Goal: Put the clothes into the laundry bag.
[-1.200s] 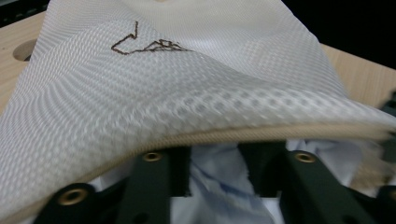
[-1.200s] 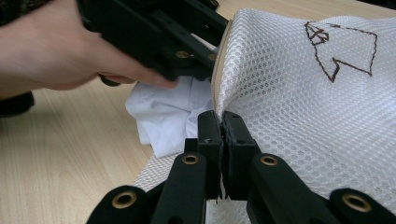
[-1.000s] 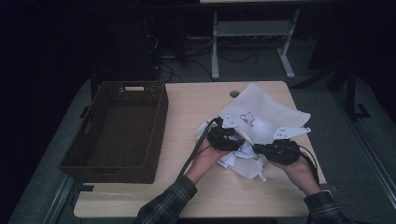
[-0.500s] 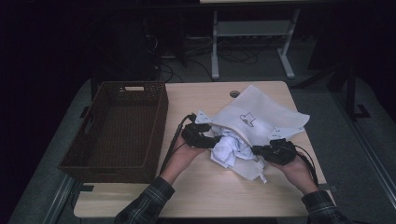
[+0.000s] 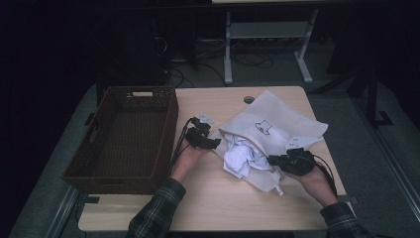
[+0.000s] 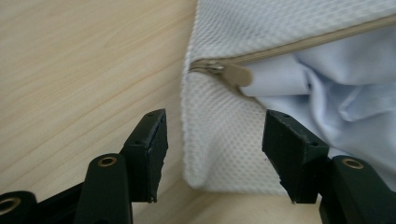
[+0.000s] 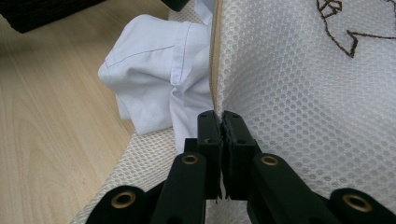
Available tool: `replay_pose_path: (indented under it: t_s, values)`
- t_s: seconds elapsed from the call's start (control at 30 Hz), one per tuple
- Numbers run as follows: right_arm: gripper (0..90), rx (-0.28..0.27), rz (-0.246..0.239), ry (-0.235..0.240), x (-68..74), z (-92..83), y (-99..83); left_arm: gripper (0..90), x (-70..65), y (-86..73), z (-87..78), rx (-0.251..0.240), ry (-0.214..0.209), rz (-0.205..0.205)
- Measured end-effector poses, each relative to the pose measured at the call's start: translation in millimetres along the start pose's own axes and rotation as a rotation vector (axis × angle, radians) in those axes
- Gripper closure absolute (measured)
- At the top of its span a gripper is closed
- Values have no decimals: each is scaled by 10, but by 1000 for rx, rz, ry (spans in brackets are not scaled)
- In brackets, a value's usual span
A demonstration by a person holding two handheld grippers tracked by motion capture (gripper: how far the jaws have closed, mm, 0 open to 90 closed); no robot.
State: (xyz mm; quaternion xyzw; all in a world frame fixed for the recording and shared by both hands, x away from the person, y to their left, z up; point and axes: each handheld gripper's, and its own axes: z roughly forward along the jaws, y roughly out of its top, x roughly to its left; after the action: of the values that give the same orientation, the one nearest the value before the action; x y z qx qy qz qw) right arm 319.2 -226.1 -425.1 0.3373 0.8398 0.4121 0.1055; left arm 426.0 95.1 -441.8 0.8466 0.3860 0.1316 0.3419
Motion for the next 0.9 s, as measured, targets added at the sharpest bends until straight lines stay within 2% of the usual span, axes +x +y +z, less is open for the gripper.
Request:
replay_pose_path:
  t_s: [0.2,0.3,0.5,0.67,0.8,0.9]
  values:
    - [866,0,0,1,-2,-3,-1,440,92,-16,92,19,-5,-13]
    - [866,-1,0,1,-1,-9,-2,476,139,-50,138,37,-24,-24]
    - [866,-2,-1,2,-6,-12,-2,553,141,-61,175,45,-48,-1]
    - [866,-6,-3,1,-7,-10,-3,674,126,-72,196,61,-74,15]
    - [866,-8,-8,0,-11,-15,-5,807,110,-71,194,64,-93,14]
    - [866,-9,-5,-4,-22,-21,-7,840,86,-70,167,71,-95,9]
